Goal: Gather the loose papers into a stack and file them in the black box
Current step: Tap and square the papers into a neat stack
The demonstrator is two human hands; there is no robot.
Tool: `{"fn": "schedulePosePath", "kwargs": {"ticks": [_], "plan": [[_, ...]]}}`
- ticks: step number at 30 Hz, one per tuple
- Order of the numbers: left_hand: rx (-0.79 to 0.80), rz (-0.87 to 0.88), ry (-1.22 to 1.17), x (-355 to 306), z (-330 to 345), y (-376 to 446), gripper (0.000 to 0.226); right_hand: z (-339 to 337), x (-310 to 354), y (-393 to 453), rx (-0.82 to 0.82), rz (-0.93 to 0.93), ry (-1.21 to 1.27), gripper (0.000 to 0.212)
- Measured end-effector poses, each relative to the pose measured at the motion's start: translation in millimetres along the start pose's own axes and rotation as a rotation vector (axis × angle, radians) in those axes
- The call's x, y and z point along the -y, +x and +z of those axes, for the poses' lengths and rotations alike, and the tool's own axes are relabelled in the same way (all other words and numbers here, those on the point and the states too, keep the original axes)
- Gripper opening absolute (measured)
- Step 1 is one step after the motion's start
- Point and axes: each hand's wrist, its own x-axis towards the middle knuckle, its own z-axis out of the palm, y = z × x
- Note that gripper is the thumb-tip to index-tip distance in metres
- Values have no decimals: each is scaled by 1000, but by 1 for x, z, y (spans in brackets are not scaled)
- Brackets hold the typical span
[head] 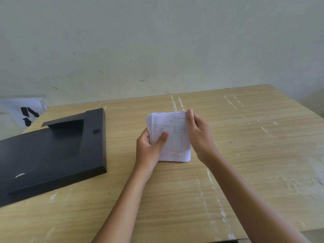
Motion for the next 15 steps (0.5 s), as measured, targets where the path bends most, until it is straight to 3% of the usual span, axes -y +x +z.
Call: {"fn": "schedulePosePath", "kwargs": {"ticks": [5,7,10,12,14,15], "plan": [[-26,41,21,-6,-4,1,12,-7,11,-1,34,73,136,46],[-17,99,97,-13,-10,5,12,-14,15,3,90,-111,-58,46],[51,211,343,-36,-17,13,10,-23,25,13,228,-303,-450,68],[107,331,587,-53,-18,16,9,-23,32,16,319,-288,-554,43],[137,445,812,-70,-16,18,10,-21,31,16,284,-262,-501,7],[142,485,870,-77,-16,19,12,-21,26,16,235,-249,-439,2]]}}
